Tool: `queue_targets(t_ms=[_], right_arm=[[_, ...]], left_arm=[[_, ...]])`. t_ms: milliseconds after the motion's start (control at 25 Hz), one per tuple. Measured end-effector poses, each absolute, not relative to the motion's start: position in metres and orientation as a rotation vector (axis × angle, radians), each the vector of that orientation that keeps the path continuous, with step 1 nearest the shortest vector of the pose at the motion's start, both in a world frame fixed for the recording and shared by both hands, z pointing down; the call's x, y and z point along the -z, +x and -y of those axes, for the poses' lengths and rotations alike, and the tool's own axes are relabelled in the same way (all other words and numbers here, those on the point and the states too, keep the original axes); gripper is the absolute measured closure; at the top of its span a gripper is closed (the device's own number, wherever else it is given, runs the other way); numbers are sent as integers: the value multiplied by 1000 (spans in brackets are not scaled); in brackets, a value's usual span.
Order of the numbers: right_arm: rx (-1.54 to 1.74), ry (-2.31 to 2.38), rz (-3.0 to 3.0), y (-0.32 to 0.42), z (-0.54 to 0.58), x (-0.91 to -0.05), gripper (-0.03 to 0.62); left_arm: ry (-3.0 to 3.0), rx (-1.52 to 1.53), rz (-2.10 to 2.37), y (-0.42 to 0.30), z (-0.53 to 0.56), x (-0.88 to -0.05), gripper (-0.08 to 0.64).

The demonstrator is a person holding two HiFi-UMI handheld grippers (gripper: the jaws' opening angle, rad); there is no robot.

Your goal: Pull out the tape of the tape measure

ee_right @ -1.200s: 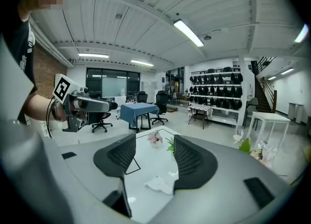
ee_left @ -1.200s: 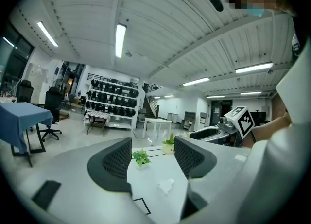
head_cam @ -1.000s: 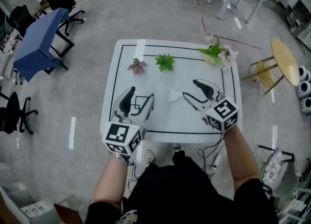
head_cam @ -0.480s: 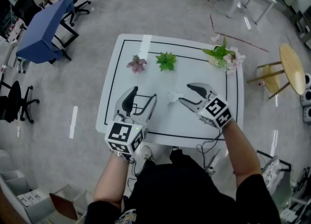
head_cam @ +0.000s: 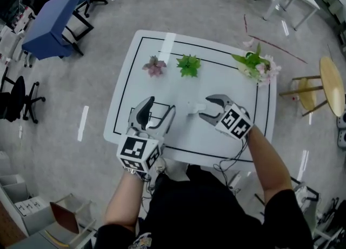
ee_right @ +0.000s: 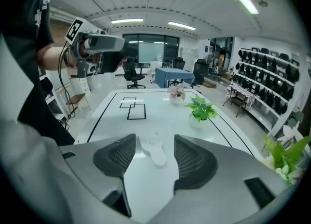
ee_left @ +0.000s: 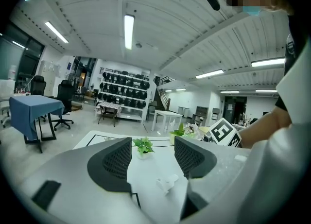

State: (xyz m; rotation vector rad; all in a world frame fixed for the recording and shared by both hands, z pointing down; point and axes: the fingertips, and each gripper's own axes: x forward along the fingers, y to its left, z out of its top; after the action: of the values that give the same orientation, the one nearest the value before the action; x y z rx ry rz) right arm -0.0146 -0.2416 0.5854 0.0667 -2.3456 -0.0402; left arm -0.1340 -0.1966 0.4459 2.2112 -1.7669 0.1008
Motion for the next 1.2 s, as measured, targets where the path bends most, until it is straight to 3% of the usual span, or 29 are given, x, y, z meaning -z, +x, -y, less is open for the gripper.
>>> queue_targets(t_ms=[640,1200], right_arm=[[176,-121,2179,-18,253,-667,379],[106,-138,2197,-21,247,-672,461]], left_arm=[[2072,-101,1846,-148,192,-473,302],[2066,-94,1830,-146,189,-480,302]])
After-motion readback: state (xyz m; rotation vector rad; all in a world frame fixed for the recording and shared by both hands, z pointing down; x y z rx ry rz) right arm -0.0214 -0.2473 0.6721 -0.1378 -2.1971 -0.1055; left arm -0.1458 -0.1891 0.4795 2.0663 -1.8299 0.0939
